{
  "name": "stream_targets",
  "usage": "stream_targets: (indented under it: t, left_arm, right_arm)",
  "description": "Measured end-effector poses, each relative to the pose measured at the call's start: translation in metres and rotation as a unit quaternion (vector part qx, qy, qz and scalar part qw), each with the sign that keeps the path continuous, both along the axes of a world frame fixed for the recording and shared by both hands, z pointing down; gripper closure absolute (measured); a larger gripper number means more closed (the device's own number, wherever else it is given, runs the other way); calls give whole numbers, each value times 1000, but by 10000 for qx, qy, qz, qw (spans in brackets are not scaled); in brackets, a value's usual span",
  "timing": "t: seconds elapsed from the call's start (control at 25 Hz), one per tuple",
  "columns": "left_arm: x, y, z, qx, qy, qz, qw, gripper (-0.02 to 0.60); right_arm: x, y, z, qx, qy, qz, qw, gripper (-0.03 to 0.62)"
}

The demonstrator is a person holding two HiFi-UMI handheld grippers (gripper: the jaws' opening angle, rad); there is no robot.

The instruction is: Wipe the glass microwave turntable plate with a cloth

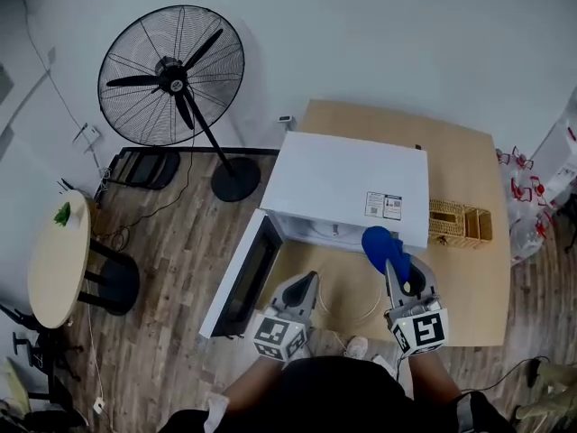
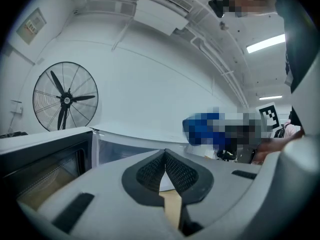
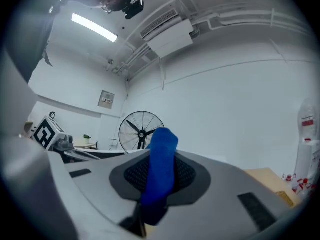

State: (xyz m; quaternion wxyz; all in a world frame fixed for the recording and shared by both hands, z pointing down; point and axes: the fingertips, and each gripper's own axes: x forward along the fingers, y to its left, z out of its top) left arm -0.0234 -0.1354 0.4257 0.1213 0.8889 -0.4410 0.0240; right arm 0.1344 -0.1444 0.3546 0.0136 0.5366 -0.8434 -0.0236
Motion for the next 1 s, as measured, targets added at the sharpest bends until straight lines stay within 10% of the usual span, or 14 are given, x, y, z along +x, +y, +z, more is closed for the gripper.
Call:
stream_targets:
  t: [1.0]
  left_arm:
    - [-4, -3, -30, 331, -86, -78, 9994, 580]
  right_arm:
    - [-10, -4, -24, 193, 241, -166, 9994, 539]
